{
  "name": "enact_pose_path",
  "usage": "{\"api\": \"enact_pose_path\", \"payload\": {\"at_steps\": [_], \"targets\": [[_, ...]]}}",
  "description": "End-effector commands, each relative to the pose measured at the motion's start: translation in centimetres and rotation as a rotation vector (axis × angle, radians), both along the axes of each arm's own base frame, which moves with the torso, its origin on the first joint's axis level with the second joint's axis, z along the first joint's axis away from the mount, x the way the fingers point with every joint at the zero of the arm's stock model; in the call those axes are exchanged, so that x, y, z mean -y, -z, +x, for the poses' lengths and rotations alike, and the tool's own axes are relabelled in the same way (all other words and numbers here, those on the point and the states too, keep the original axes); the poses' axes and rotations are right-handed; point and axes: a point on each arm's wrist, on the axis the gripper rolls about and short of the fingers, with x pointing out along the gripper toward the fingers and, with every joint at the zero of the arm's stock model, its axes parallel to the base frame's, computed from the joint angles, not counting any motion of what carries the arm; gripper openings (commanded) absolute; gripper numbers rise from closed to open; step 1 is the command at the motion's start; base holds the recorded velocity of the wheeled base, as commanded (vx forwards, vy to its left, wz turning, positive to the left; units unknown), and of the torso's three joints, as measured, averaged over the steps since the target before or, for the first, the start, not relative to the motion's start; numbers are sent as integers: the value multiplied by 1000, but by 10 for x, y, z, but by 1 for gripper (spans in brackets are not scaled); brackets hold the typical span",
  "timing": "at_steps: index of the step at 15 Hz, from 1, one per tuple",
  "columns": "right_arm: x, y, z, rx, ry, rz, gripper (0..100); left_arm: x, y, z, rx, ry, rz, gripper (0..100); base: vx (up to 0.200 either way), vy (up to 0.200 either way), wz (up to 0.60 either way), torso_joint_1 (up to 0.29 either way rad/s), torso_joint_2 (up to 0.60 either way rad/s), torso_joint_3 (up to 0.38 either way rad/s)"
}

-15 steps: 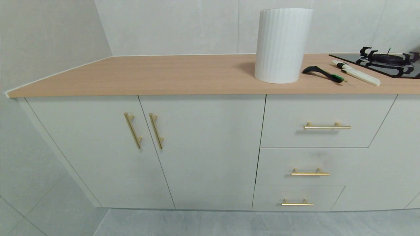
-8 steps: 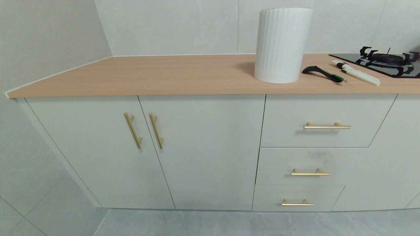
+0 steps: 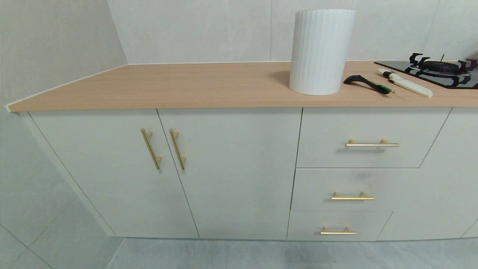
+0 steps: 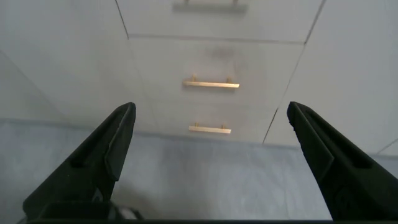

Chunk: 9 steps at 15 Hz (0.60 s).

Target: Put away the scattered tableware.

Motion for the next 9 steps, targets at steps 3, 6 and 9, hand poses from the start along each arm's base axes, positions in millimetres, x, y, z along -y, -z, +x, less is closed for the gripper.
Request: {"api": "enact_pose_path", "payload": {"at_steps": [3,6,9], "targets": [[-14,1,169,-402,-26,-28,100,0,0,0,-1,-1,0,100,0,0,0,0,0,0],[-11,31,211,-464,-10,-48,100,0,0,0,-1,-1,0,100,0,0,0,0,0,0],[-6,69,242,-525,9,-67,100,0,0,0,-1,-1,0,100,0,0,0,0,0,0]]}}
